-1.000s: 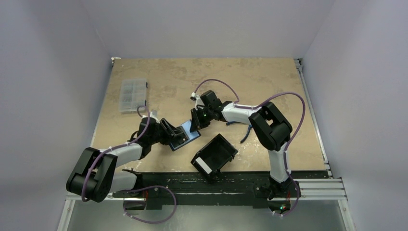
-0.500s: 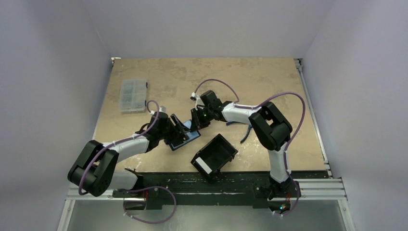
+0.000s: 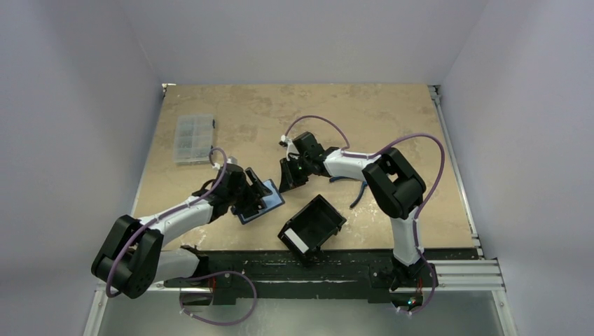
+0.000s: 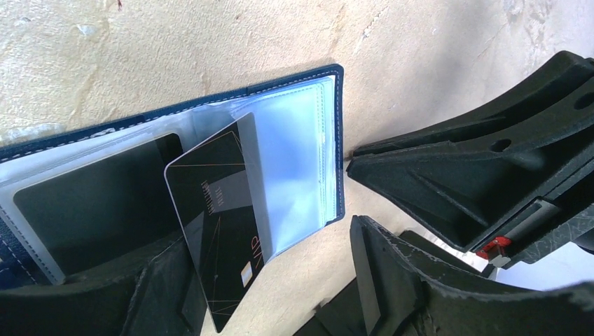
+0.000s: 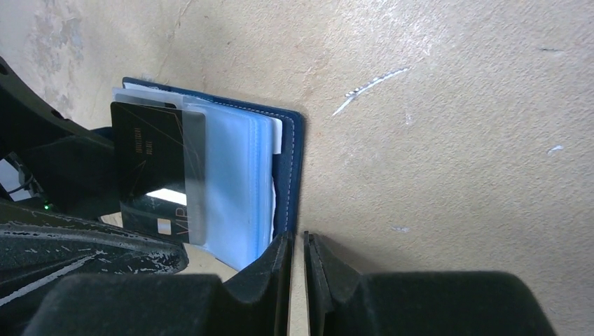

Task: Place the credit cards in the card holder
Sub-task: Insert the credit card into the card holder.

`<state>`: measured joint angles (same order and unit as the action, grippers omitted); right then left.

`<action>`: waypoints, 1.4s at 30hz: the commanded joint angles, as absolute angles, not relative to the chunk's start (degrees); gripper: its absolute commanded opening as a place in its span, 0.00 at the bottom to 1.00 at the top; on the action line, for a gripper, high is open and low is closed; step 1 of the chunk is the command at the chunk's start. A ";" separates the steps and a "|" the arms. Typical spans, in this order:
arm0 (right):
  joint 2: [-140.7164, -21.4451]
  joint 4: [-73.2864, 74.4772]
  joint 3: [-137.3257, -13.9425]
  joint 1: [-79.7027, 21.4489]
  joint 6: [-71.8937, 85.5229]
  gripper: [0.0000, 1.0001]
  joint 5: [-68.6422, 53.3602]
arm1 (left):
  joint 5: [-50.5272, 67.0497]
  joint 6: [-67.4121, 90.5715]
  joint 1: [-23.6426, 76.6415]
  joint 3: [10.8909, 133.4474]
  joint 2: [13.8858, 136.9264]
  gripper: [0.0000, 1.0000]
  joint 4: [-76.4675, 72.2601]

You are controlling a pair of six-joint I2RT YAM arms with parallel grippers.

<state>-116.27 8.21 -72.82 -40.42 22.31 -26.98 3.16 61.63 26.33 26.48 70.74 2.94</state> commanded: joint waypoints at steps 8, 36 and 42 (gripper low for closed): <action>-113.88 5.20 -71.30 -40.34 23.36 0.21 -30.31 | 0.18 57.27 27.25 31.40 77.00 0.74 7.08; -116.98 -1.04 -74.18 -42.80 29.51 0.25 -38.36 | 3.86 56.64 27.25 18.86 65.31 0.78 -8.09; -119.25 -2.86 -72.52 -42.79 31.48 0.15 -36.31 | 2.40 56.47 27.25 19.93 64.45 0.78 -4.78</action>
